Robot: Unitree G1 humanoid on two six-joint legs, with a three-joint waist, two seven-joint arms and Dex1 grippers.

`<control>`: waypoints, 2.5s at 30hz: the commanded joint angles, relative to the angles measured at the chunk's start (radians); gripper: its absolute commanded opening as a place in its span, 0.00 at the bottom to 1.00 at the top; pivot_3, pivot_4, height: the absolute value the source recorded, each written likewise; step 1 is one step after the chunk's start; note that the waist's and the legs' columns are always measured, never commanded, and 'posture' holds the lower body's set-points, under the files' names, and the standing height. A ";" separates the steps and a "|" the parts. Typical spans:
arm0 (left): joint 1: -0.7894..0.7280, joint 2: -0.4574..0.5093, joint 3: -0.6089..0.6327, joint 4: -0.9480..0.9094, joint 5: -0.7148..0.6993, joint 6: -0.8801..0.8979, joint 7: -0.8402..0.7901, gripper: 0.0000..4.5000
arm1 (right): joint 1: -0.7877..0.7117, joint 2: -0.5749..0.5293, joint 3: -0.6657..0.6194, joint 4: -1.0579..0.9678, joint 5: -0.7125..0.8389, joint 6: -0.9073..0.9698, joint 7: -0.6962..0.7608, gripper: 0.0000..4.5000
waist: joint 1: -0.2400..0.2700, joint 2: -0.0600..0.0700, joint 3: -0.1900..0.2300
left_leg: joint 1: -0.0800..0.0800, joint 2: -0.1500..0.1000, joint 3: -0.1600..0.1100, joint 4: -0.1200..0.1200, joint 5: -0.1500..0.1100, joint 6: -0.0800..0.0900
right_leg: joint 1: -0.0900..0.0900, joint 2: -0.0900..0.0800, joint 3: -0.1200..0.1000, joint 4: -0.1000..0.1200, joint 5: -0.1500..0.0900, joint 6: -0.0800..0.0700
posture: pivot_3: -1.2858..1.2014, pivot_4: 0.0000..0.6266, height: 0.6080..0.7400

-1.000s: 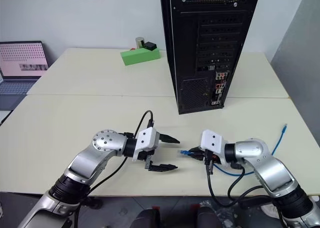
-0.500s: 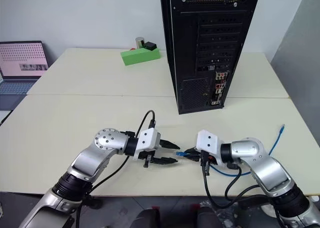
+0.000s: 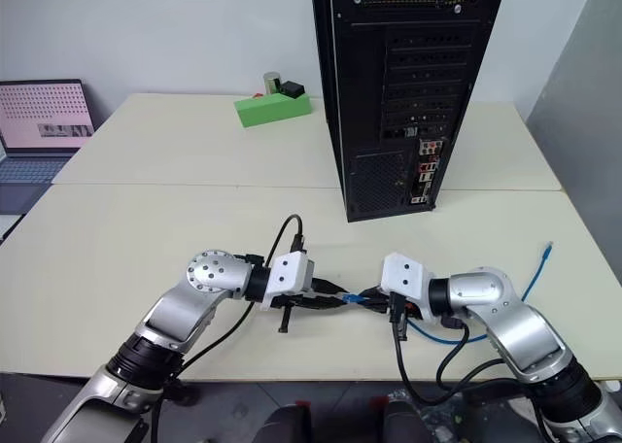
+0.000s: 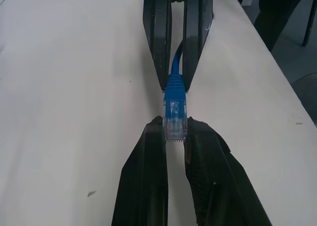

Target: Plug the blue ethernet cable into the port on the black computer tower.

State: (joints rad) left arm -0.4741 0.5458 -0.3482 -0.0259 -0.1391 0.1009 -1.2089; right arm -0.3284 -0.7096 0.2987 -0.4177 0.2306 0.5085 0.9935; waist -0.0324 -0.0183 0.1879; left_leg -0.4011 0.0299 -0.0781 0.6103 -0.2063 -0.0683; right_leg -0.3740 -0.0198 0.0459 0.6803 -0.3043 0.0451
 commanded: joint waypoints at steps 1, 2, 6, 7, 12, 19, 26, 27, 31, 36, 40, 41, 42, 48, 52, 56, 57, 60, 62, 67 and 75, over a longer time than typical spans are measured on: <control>-0.006 -0.016 0.020 0.012 0.001 -0.074 0.018 0.06 | -0.032 -0.027 -0.015 -0.014 -0.003 -0.047 0.040 0.28 | 0.000 0.000 0.000 | 0.000 0.000 0.000 0.000 0.000 0.000 | 0.000 0.000 0.000 0.000 0.000 0.000 | 0.52 0.24 1.00; -0.002 -0.022 0.025 0.019 -0.001 -0.093 0.023 0.06 | -0.038 -0.034 -0.033 -0.004 0.001 -0.051 0.044 0.32 | 0.000 0.000 0.000 | 0.000 0.000 0.000 0.000 0.000 0.000 | 0.000 0.000 0.000 0.000 0.000 0.000 | 0.52 0.24 1.00; 0.032 -0.042 0.041 0.060 -0.004 -0.224 0.043 0.06 | 0.001 -0.097 -0.172 0.016 0.070 -0.018 0.060 0.54 | 0.002 0.000 0.000 | 0.000 0.000 0.000 0.000 0.000 0.000 | 0.000 0.000 0.000 0.000 0.000 0.000 | 0.52 0.24 1.00; 0.037 -0.049 0.047 0.070 -0.002 -0.259 0.051 0.06 | 0.017 -0.104 -0.198 0.010 0.097 0.003 0.062 0.61 | 0.002 0.000 0.000 | 0.000 0.000 0.000 0.000 0.000 0.000 | 0.000 -0.001 0.000 0.000 0.000 0.000 | 0.52 0.24 1.00; 0.040 -0.075 0.051 0.152 0.051 -0.509 0.099 0.06 | 0.062 -0.057 -0.306 -0.037 0.308 0.181 0.031 0.62 | 0.000 0.000 0.000 | 0.000 0.000 0.000 0.000 0.000 0.000 | 0.000 0.000 0.000 0.000 0.000 0.000 | 0.52 0.24 1.00; -0.051 -0.093 0.072 0.406 0.227 -1.043 0.277 0.06 | 0.098 0.047 -0.375 -0.057 0.494 0.330 -0.071 0.62 | 0.003 0.000 0.000 | 0.000 -0.001 0.000 0.000 0.000 0.000 | 0.001 -0.001 0.000 0.000 0.000 0.000 | 0.52 0.24 1.00; -0.090 -0.081 0.073 0.518 0.327 -1.277 0.421 0.06 | 0.099 0.083 -0.352 -0.066 0.545 0.357 -0.118 0.62 | 0.002 0.000 0.000 | 0.000 0.000 0.000 0.000 0.000 0.000 | 0.000 -0.001 0.000 0.000 0.000 0.000 | 0.52 0.24 1.00; -0.094 -0.080 0.073 0.527 0.338 -1.293 0.440 0.06 | 0.094 0.094 -0.345 -0.065 0.550 0.360 -0.125 0.62 | 0.002 0.000 0.000 | 0.000 0.000 0.000 0.000 0.000 0.000 | 0.000 -0.001 0.000 0.000 0.000 0.000 | 0.52 0.24 1.00; -0.102 -0.072 0.069 0.544 0.380 -1.330 0.500 0.06 | 0.084 0.122 -0.319 -0.061 0.558 0.366 -0.144 0.62 | 0.001 0.000 0.000 | 0.000 0.000 0.000 0.000 0.000 0.000 | 0.000 -0.001 0.000 0.000 0.000 0.000 | 0.52 0.24 1.00; -0.106 -0.063 0.061 0.547 0.420 -1.346 0.555 0.06 | 0.069 0.150 -0.303 -0.049 0.571 0.372 -0.165 0.62 | 0.001 0.000 0.000 | 0.000 0.000 0.000 0.000 0.000 0.000 | 0.000 0.000 -0.001 0.000 0.000 0.000 | 0.52 0.24 1.00; -0.112 -0.057 0.058 0.550 0.452 -1.351 0.595 0.06 | 0.061 0.157 -0.305 -0.047 0.577 0.377 -0.172 0.62 | 0.002 0.000 0.000 | 0.000 0.000 0.000 0.000 0.000 0.000 | 0.000 0.000 -0.001 0.000 0.000 0.000 | 0.52 0.24 1.00; -0.114 -0.056 0.056 0.552 0.457 -1.350 0.604 0.06 | 0.058 0.158 -0.306 -0.046 0.578 0.378 -0.174 0.58 | 0.002 0.000 0.000 | 0.000 0.000 0.000 0.000 0.000 0.000 | 0.000 0.000 -0.001 0.000 0.000 0.000 | 0.52 0.24 1.00; -0.115 -0.056 0.052 0.554 0.463 -1.350 0.612 0.06 | 0.057 0.158 -0.308 -0.045 0.581 0.380 -0.176 0.53 | 0.002 0.000 0.000 | 0.000 0.000 0.000 0.000 0.000 0.000 | 0.000 0.000 -0.001 0.000 0.000 0.000 | 0.52 0.24 1.00; -0.125 -0.055 0.045 0.563 0.488 -1.352 0.656 0.06 | 0.057 0.153 -0.308 -0.047 0.585 0.388 -0.186 0.25 | 0.001 0.000 0.000 | 0.000 0.000 0.000 0.000 0.000 0.000 | 0.000 0.000 -0.001 0.000 0.000 0.000 | 0.52 0.24 1.00; -0.124 -0.055 0.037 0.556 0.500 -1.352 0.675 0.06 | 0.055 0.160 -0.309 -0.045 0.590 0.392 -0.200 0.07 | 0.001 0.000 0.000 | 0.000 0.000 0.000 0.000 0.000 0.000 | 0.000 0.000 -0.001 0.000 0.000 0.000 | 0.52 0.24 1.00; -0.118 -0.055 0.037 0.545 0.507 -1.351 0.695 0.06 | 0.055 0.157 -0.309 -0.045 0.597 0.397 -0.203 0.00 | 0.001 0.000 0.000 | 0.000 0.000 0.000 0.000 0.000 0.000 | 0.000 0.000 -0.001 0.000 0.000 0.000 | 0.52 0.24 1.00; -0.119 -0.055 0.037 0.544 0.510 -1.351 0.699 0.06 | 0.051 0.159 -0.310 -0.042 0.601 0.400 -0.205 0.00 | 0.001 0.000 0.000 | 0.000 0.000 0.000 0.000 0.000 0.000 | 0.000 0.000 -0.001 0.001 0.000 0.000 | 0.52 0.24 1.00; -0.116 -0.053 0.038 0.540 0.519 -1.350 0.713 0.06 | 0.039 0.162 -0.317 -0.034 0.613 0.410 -0.207 0.00 | 0.001 0.000 0.000 | 0.000 0.000 0.000 0.000 0.000 0.000 | 0.000 0.000 -0.001 0.001 0.000 0.000 | 0.52 0.24 1.00; -0.110 -0.052 0.033 0.534 0.523 -1.339 0.715 0.06 | 0.034 0.160 -0.319 -0.030 0.619 0.415 -0.205 0.00 | 0.001 0.000 0.000 | 0.000 0.000 0.000 0.000 0.000 0.000 | 0.000 0.000 -0.001 0.001 0.000 0.000 | 0.52 0.24 1.00; -0.091 -0.037 0.003 0.533 0.483 -1.280 0.684 0.22 | 0.017 0.143 -0.319 -0.017 0.603 0.413 -0.191 0.00 | 0.001 0.000 0.000 | 0.000 0.000 0.000 0.000 0.000 0.000 | 0.000 0.000 -0.001 0.001 0.000 0.000 | 0.52 0.24 1.00; -0.052 -0.033 -0.035 0.444 0.290 -1.098 0.565 0.54 | 0.007 0.109 -0.330 0.000 0.567 0.375 -0.186 0.00 | 0.001 0.000 0.000 | 0.000 0.000 0.000 0.000 0.000 0.000 | 0.000 0.000 -0.001 0.001 0.000 0.000 | 0.52 0.24 1.00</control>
State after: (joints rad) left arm -0.5299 0.5075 -0.3697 0.4827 0.2227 -1.0354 -0.6121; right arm -0.3055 -0.5907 -0.0077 -0.4063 0.7996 0.9061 0.8019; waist -0.0315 -0.0182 0.1878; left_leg -0.4014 0.0295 -0.0784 0.6105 -0.2063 -0.0683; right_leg -0.3737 -0.0203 0.0449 0.6809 -0.3039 0.0453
